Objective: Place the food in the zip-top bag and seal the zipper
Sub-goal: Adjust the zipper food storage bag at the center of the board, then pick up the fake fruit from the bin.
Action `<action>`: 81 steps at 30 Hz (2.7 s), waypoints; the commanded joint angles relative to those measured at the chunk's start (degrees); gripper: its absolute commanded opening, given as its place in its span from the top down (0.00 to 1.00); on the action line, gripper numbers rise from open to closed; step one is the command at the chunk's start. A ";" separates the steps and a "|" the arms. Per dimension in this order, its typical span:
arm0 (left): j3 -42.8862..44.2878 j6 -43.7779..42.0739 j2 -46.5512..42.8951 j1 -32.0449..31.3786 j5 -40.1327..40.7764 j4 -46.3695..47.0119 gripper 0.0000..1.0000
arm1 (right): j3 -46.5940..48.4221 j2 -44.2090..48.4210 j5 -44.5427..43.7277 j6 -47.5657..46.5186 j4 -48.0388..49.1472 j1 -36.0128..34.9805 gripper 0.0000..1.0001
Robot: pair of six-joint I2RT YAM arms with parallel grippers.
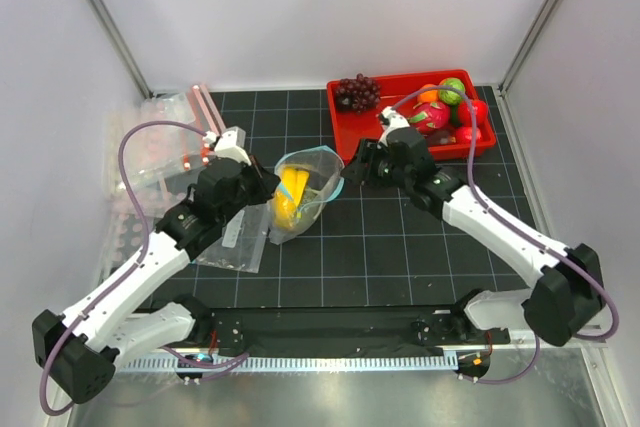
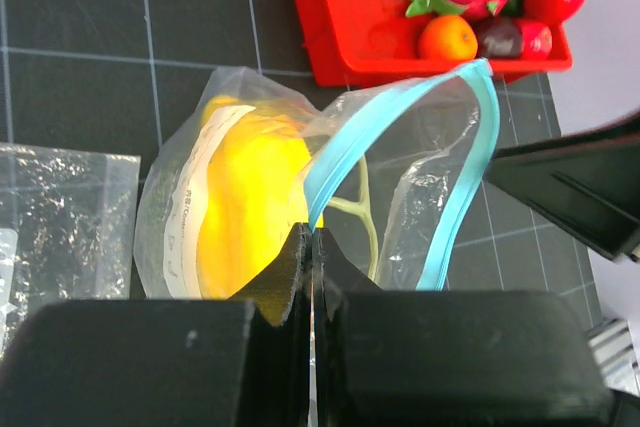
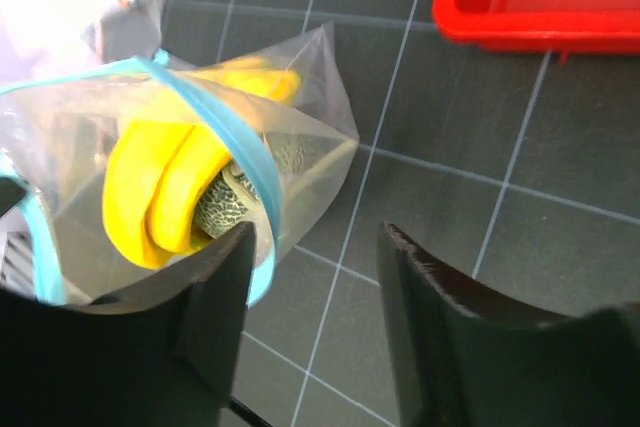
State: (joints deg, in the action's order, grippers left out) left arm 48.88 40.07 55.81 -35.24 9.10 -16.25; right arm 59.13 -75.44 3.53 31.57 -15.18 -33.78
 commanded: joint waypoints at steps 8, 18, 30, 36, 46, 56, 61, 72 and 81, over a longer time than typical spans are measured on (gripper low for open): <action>0.43 -0.08 0.36 0.00 4.78 1.92 1.00 | -3.93 16.19 -20.27 -3.62 1.82 2.49 0.13; -0.28 -0.35 -1.93 0.00 5.75 1.48 1.00 | 5.11 6.04 -34.80 -3.80 -2.66 17.42 0.00; -2.04 2.38 -0.35 0.00 1.00 4.91 1.00 | 34.01 -24.83 -42.47 -3.80 -11.62 29.99 0.00; -2.30 2.38 -2.02 0.00 2.23 4.56 1.00 | 44.22 -35.12 -40.45 -7.05 -14.53 32.55 0.00; -1.86 2.02 -1.41 0.00 2.06 4.30 1.00 | 50.56 -43.56 -39.48 -10.30 -12.77 32.90 0.00; -2.04 2.02 -1.49 0.00 1.53 4.38 1.00 | 52.22 -48.48 -40.27 -10.83 -10.40 36.15 0.00; -2.04 2.02 -1.58 0.00 1.53 4.21 1.00 | 49.86 -49.37 -39.22 -10.39 -8.64 36.77 0.08; -1.95 2.02 -2.37 0.00 1.53 4.12 1.00 | 40.63 -39.45 -35.00 -7.05 -4.42 36.07 0.45; -1.77 2.20 -1.14 0.00 -0.14 4.12 1.00 | 31.15 -22.32 -26.31 -4.24 -4.34 29.66 0.54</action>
State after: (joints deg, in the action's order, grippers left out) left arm 46.74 42.00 54.70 -35.22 10.00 -14.35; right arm 92.73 -106.98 -26.89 24.91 -21.45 -0.49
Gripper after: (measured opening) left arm 0.008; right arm 0.812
